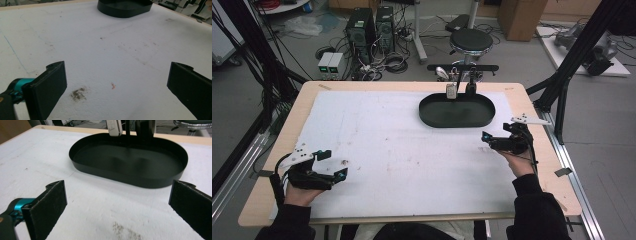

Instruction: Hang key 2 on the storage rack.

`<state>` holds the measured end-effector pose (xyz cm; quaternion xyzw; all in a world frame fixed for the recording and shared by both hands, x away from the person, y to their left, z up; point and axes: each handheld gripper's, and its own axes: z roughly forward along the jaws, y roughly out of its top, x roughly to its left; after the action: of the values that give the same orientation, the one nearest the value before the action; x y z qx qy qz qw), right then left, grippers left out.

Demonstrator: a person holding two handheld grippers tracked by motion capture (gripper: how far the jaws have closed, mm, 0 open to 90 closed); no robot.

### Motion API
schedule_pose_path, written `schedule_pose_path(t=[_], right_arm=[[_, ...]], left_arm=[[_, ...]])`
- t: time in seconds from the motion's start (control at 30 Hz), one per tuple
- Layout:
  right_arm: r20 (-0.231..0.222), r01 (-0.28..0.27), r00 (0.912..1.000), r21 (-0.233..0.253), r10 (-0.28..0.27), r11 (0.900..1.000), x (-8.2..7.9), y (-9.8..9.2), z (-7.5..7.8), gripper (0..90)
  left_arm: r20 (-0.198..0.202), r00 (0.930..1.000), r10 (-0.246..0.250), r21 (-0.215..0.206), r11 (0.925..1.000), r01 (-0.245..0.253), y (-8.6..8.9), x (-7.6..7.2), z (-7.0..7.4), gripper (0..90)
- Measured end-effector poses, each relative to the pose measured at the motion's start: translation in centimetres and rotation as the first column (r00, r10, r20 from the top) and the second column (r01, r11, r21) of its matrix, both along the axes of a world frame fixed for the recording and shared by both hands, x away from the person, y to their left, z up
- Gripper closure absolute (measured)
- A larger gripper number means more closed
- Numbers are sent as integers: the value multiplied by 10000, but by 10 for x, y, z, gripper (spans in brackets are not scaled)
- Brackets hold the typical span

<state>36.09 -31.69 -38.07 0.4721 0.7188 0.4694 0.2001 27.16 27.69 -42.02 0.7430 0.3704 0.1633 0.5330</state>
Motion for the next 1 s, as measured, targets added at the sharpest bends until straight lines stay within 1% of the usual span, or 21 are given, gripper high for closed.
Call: schedule_pose_path(t=[0.07,0.13,0.27,0.33,0.37,0.43,0.47,0.5,0.57,0.67,0.73,0.87,0.97,1.0], right_arm=[[-101,3,9999,201,-1,9998,-4,-3,-2,8],[-128,-17,9999,283,21,9996,-7,-6,-3,8],[-69,-77,9999,325,79,9994,-14,-10,-5,8],[-39,-151,9999,203,152,9997,-16,-11,-7,8],[12,-232,9997,100,231,9997,-18,-11,-8,7],[140,-335,9993,57,334,9994,-23,-11,-12,8],[184,-386,9991,93,384,9992,-24,-12,-14,8],[228,-457,9987,246,451,9987,-27,-12,-17,8],[292,-450,9986,429,437,9981,-31,-12,-20,8],[583,-470,9973,488,441,9977,-38,-14,-26,7],[684,-493,9966,516,457,9975,-42,-16,-29,8],[872,-604,9946,362,571,9975,-49,-19,-33,8],[1017,-526,9936,246,498,9983,-54,-21,-35,7],[995,-505,9939,260,477,9984,-55,-22,-36,7]], left_arm=[[-8,10000,6,-1,10000,-6,0,0,0,30],[-7,10000,25,-20,10000,-25,0,-1,0,30],[-28,10000,66,-96,9999,-66,2,-1,0,30],[-26,10000,75,-91,9999,-75,2,-2,0,30],[-26,10000,78,-93,9999,-78,2,-2,0,30],[-34,10000,81,-100,9999,-81,2,-2,0,30],[-39,10000,75,-104,9999,-76,2,-2,0,30],[-46,10000,74,-106,9999,-74,2,-2,0,30],[-62,10000,67,-108,9999,-68,2,-2,0,30],[-70,10000,65,-103,9999,-66,2,-2,0,30],[-57,10000,71,-98,9999,-71,2,-2,0,30],[-53,10000,78,-102,9999,-78,2,-2,0,30],[-57,9999,91,-121,9999,-91,2,-2,-1,30],[-42,10000,77,-102,9999,-77,2,-2,-1,30]])
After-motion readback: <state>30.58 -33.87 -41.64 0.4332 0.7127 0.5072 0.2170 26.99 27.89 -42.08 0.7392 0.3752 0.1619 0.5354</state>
